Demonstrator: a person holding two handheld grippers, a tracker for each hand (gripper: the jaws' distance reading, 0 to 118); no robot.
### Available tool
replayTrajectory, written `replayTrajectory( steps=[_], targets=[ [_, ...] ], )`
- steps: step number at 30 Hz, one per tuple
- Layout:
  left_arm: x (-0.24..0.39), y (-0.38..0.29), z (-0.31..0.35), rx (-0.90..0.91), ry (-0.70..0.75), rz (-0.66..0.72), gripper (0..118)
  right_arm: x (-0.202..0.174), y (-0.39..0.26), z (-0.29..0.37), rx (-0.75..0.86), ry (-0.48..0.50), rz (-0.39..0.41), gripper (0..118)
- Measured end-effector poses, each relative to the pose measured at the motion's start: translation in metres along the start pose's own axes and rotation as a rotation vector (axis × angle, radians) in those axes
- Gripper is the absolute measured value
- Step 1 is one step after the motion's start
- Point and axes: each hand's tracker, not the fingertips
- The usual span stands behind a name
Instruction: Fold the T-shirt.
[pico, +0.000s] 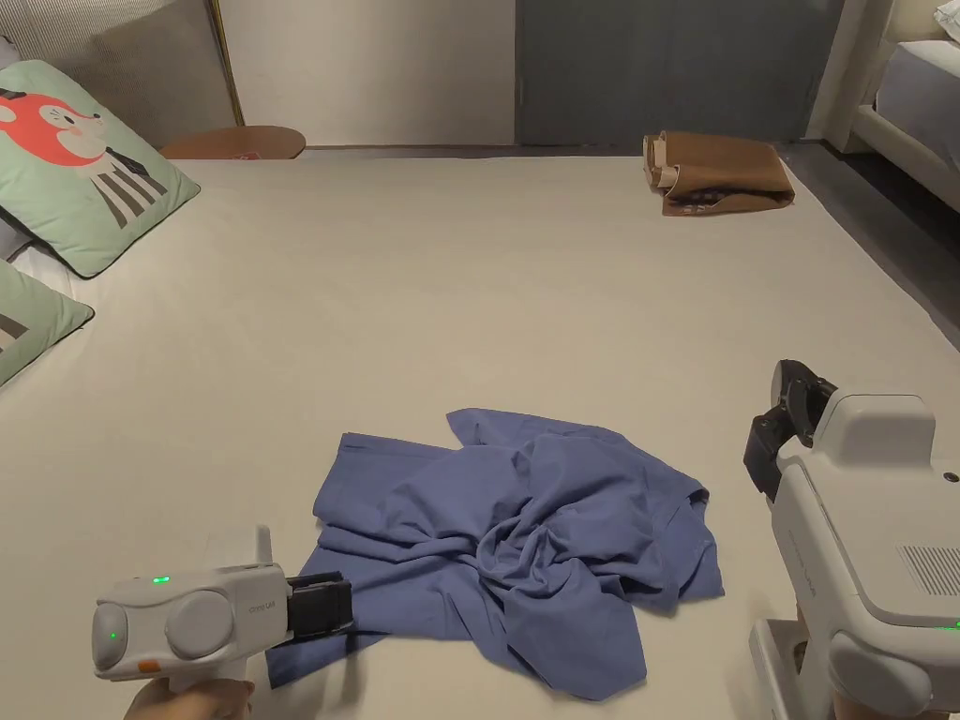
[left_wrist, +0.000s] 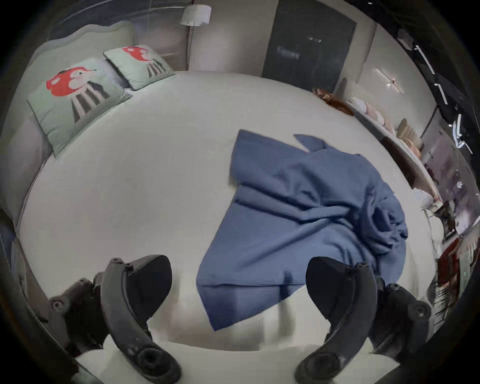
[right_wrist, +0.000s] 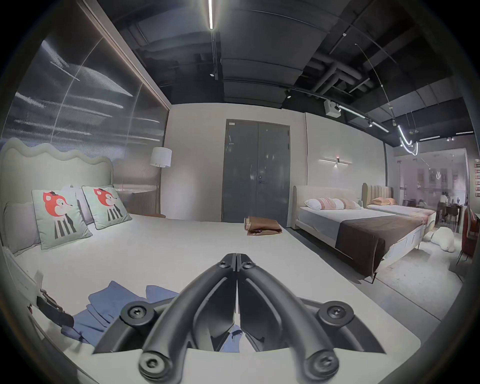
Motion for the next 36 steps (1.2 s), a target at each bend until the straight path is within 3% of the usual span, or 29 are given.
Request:
replayTrajectory(
  steps=[2,3,4,5,6,8,9,10,11,12,18,21,22,23,26,27,29,33,34,36],
  targets=[
    [0.000,-0.005,-0.005,0.000,0.005,-0.006,100,-0.001,0.000,-0.001,-0.003,0.001,0.000,1],
    [0.001,-0.008,-0.008,0.002,0.009,-0.008,91,0.000,0.000,-0.002,-0.003,0.002,-0.002,1],
    [0.001,-0.010,-0.010,0.001,0.008,-0.014,74,0.000,0.000,-0.002,-0.004,0.003,-0.003,1],
    [0.003,-0.013,-0.012,-0.001,0.010,-0.018,49,0.000,0.000,-0.003,-0.004,0.005,-0.004,1],
    [0.005,-0.015,-0.016,-0.006,0.015,-0.019,39,-0.001,0.000,-0.003,-0.004,0.006,-0.003,1],
    [0.006,-0.020,-0.027,-0.015,0.028,-0.021,37,0.000,-0.001,-0.004,-0.006,0.009,0.000,1],
    [0.008,-0.022,-0.026,0.000,0.037,-0.030,29,-0.001,-0.001,-0.005,-0.008,0.011,0.001,1],
    [0.010,-0.022,-0.024,0.020,0.047,-0.055,8,-0.001,-0.001,-0.005,-0.009,0.011,0.002,1],
    [0.011,-0.022,-0.021,0.021,0.033,-0.062,4,-0.001,-0.003,-0.008,-0.011,0.011,0.001,1],
    [0.015,-0.023,-0.016,0.023,-0.030,-0.052,4,0.000,-0.004,-0.009,-0.012,0.011,-0.001,1],
    [0.014,-0.017,0.009,0.120,-0.036,-0.068,4,0.006,-0.009,-0.022,-0.056,0.006,-0.025,1],
    [0.011,-0.008,0.027,0.176,-0.112,-0.044,4,0.010,-0.024,-0.053,-0.194,-0.007,-0.041,3],
    [0.009,-0.006,0.031,0.188,-0.132,-0.043,3,0.012,-0.028,-0.068,-0.270,-0.005,-0.044,10],
    [0.009,-0.004,0.034,0.193,-0.132,-0.045,3,0.015,-0.033,-0.081,-0.328,0.004,-0.058,31],
    [0.007,0.004,0.032,0.203,-0.149,-0.066,3,0.020,-0.057,-0.131,-0.522,0.045,-0.105,107],
    [0.007,0.004,0.031,0.205,-0.153,-0.069,3,0.024,-0.063,-0.145,-0.586,0.040,-0.111,117],
    [0.010,0.007,0.027,0.207,-0.154,-0.078,3,0.025,-0.079,-0.170,-0.665,0.043,-0.148,117],
    [0.010,0.010,0.020,0.199,-0.169,-0.072,3,0.024,-0.107,-0.207,-0.798,0.058,-0.136,116],
    [0.010,0.010,0.019,0.197,-0.170,-0.071,3,0.023,-0.114,-0.213,-0.830,0.058,-0.142,112],
    [0.012,0.011,0.017,0.189,-0.172,-0.069,3,0.019,-0.121,-0.210,-0.863,0.073,-0.114,87]
  ],
)
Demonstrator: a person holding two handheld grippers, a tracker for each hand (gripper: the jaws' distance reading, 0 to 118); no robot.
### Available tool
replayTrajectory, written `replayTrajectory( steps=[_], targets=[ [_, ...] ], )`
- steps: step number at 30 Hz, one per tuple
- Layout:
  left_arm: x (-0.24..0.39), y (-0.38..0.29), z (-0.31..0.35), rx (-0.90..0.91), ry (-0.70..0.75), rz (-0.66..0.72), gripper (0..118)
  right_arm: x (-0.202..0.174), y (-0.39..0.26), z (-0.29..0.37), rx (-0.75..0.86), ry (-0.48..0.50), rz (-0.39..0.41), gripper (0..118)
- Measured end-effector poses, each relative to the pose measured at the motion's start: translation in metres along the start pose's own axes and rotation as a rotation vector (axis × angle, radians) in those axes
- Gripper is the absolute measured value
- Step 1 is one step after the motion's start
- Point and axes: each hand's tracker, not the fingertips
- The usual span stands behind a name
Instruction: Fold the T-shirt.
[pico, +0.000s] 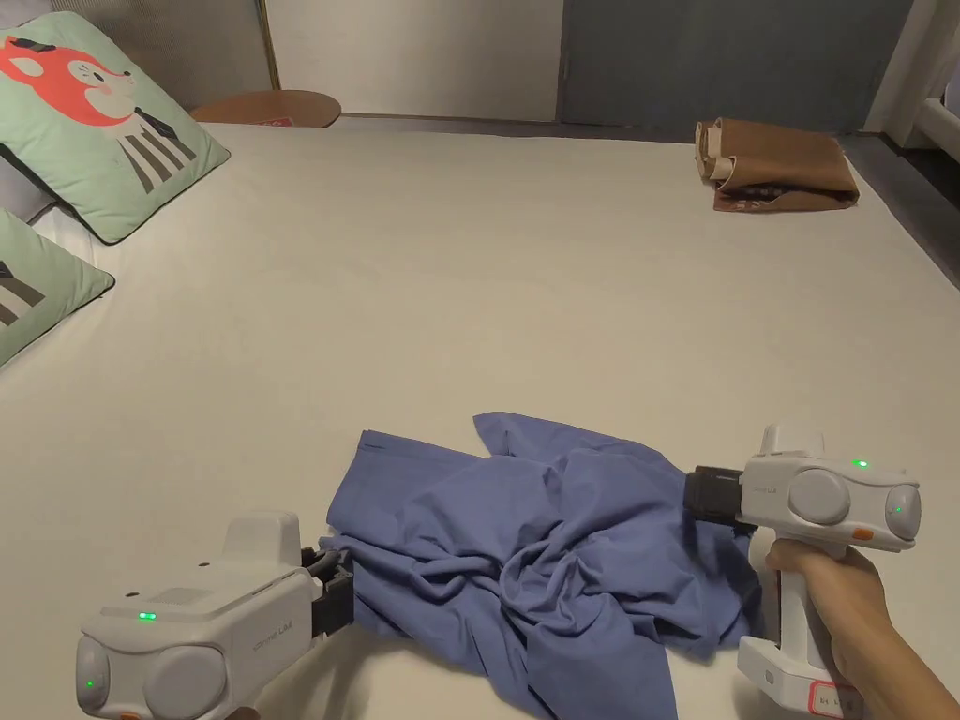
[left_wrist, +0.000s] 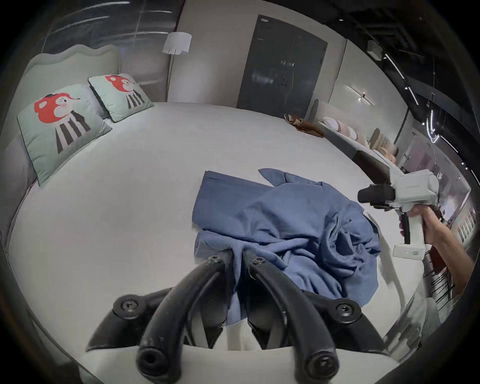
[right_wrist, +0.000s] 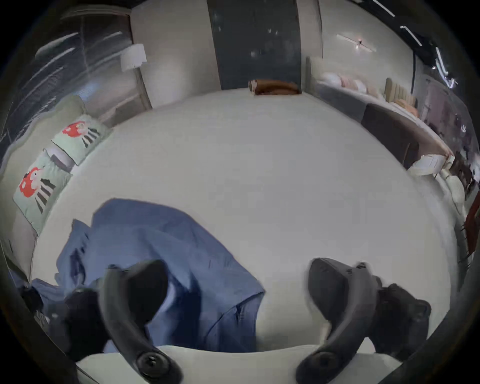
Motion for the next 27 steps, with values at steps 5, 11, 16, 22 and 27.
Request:
replayTrajectory(
  steps=[5,11,16,22,27],
  targets=[
    [0.000,0.000,-0.007,-0.017,-0.013,0.014,3,-0.008,-0.011,-0.023,-0.051,-0.018,0.084,69],
    [0.003,-0.001,-0.007,-0.020,-0.006,0.009,3,-0.018,-0.005,0.007,0.006,-0.031,0.194,8],
    [0.000,-0.001,0.000,-0.007,-0.002,0.017,3,-0.012,0.009,0.031,0.128,-0.054,0.227,8],
    [-0.007,0.022,0.014,0.058,-0.011,0.069,3,-0.007,0.054,0.103,0.356,-0.070,0.218,7],
    [-0.014,0.084,0.028,0.166,0.004,0.063,3,0.000,0.110,0.156,0.518,-0.107,0.222,7]
  ],
)
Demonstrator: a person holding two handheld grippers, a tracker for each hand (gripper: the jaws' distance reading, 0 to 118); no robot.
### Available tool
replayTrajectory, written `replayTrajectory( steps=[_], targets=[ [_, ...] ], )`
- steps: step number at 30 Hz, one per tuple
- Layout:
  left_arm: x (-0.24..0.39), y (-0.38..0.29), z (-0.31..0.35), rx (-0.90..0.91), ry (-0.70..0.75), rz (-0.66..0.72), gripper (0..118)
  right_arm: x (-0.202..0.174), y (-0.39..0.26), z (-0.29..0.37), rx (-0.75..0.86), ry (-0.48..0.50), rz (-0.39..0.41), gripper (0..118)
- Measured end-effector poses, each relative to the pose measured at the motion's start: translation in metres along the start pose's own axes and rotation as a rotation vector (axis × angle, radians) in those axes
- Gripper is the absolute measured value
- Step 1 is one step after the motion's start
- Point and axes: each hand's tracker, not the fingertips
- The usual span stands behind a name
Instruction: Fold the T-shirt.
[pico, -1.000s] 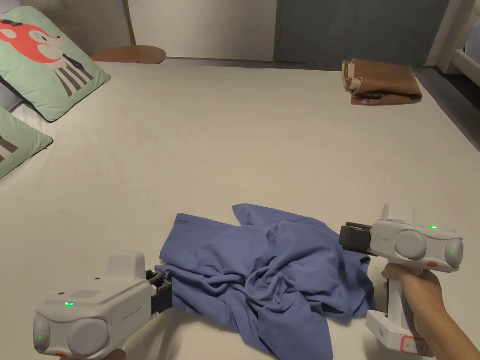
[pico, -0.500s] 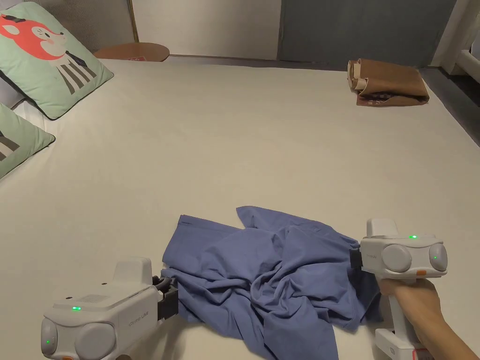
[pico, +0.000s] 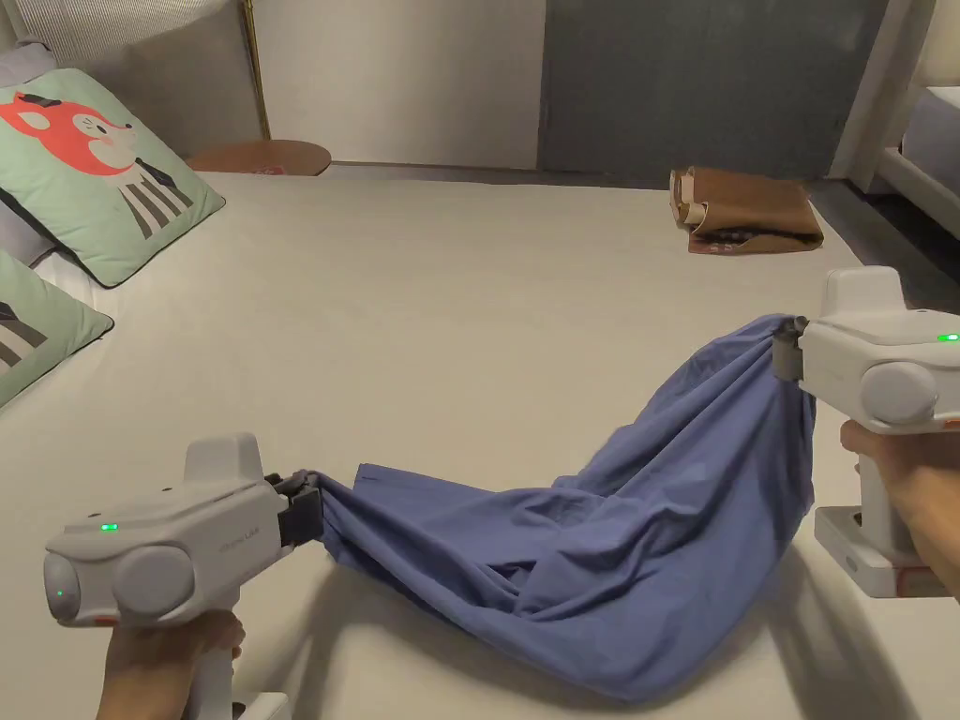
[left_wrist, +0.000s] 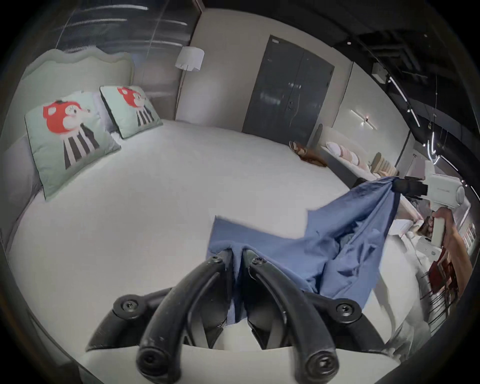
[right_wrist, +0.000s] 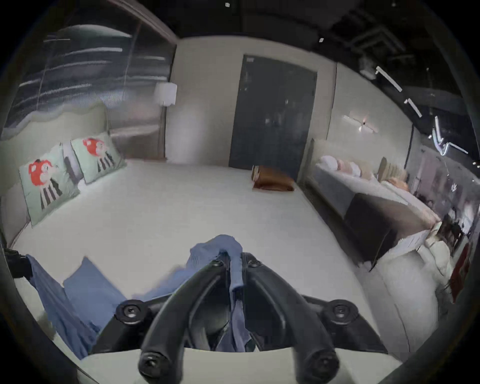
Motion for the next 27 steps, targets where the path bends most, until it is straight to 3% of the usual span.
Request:
replayTrajectory(
  steps=[10,17,27],
  targets=[
    [0.007,0.184,-0.013,0.252,0.169,-0.111,3,0.040,0.117,-0.009,0.220,-0.177,0.065,7],
    [0.024,0.280,-0.043,0.377,0.312,-0.171,3,0.043,0.156,-0.042,0.326,-0.293,0.202,7],
    [0.020,0.341,-0.101,0.503,0.405,-0.030,3,0.027,0.161,-0.083,0.393,-0.305,0.108,7]
  ],
)
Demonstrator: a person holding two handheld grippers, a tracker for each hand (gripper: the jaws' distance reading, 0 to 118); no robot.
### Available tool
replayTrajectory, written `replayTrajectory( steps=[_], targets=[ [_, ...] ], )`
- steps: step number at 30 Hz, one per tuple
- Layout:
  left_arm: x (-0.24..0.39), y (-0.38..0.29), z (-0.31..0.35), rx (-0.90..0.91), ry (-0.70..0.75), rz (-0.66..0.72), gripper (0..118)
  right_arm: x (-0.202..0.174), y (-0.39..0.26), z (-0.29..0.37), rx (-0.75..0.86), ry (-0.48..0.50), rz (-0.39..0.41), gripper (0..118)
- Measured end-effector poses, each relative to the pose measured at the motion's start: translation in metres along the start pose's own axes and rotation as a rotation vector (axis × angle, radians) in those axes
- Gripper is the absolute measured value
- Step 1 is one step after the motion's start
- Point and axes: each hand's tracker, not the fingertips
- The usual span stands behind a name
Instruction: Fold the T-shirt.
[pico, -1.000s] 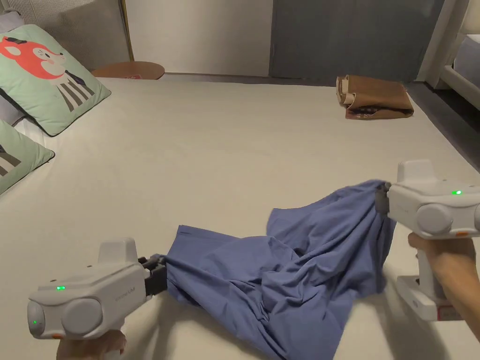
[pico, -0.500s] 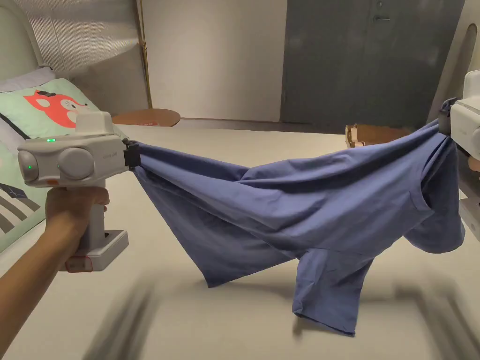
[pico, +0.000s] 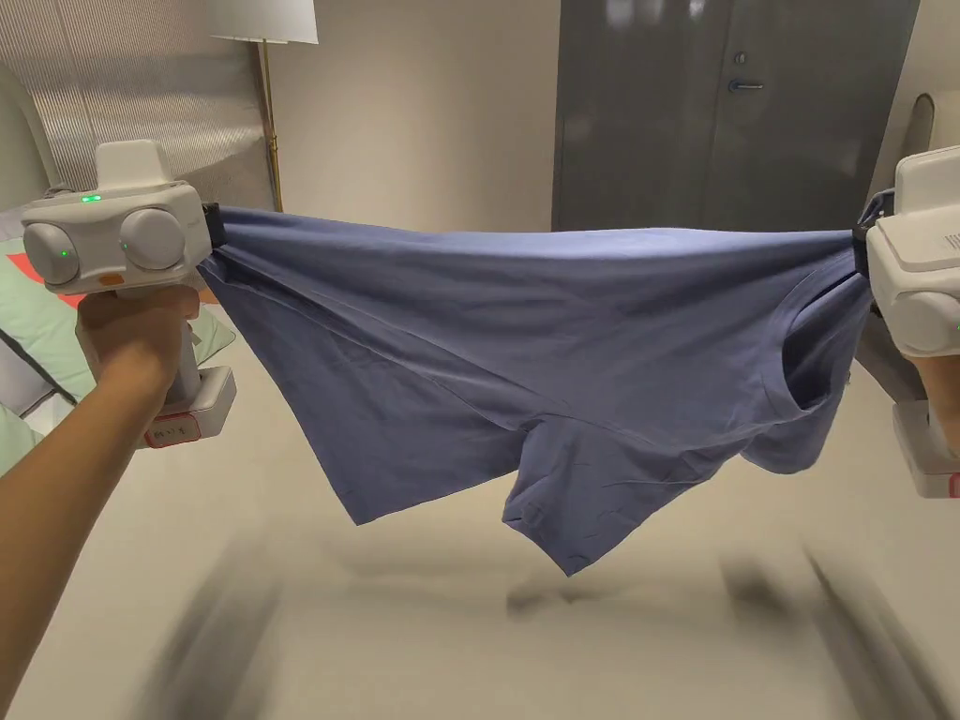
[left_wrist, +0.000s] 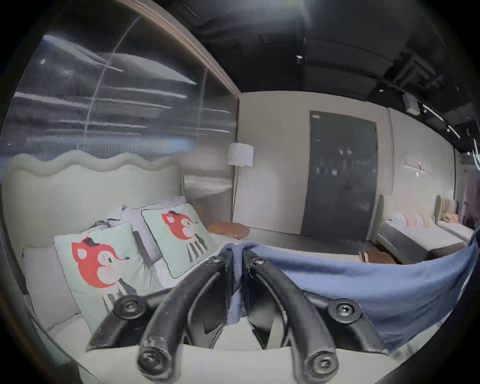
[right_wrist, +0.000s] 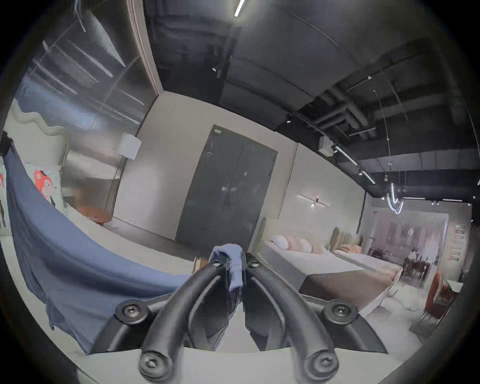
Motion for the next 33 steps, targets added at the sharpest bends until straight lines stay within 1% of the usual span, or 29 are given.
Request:
replayTrajectory(
  steps=[2,5,6,8,12,16,19,22,27,28,33],
  targets=[
    [-0.004,-0.013,-0.022,-0.007,0.009,-0.014,3,-0.011,-0.012,-0.006,-0.006,0.005,0.000,7],
    [-0.005,-0.037,-0.038,-0.037,0.015,-0.054,3,-0.024,-0.033,-0.001,-0.041,0.028,-0.002,7],
    [-0.006,-0.048,-0.024,-0.043,0.011,-0.060,3,-0.027,-0.042,-0.001,-0.065,0.039,-0.006,7],
    [-0.009,-0.072,-0.026,-0.088,0.009,-0.076,3,-0.034,-0.063,0.000,-0.113,0.051,-0.010,7],
    [-0.024,-0.129,-0.021,-0.180,0.000,-0.082,3,-0.045,-0.112,0.017,-0.223,0.091,-0.055,7],
    [-0.044,-0.183,0.004,-0.279,0.001,-0.067,3,-0.048,-0.160,0.043,-0.330,0.129,-0.078,7],
    [-0.062,-0.216,0.039,-0.334,0.014,-0.063,3,-0.042,-0.187,0.073,-0.399,0.156,-0.114,7],
    [-0.084,-0.246,0.064,-0.390,0.022,-0.077,3,-0.037,-0.217,0.096,-0.446,0.180,-0.128,7],
    [-0.119,-0.282,0.113,-0.472,0.020,-0.057,3,-0.025,-0.244,0.147,-0.503,0.210,-0.147,7],
    [-0.125,-0.288,0.123,-0.490,0.022,-0.057,3,-0.023,-0.239,0.164,-0.507,0.213,-0.150,7],
    [-0.153,-0.310,0.174,-0.538,0.012,-0.094,3,-0.007,-0.252,0.216,-0.555,0.224,-0.183,7]
  ],
)
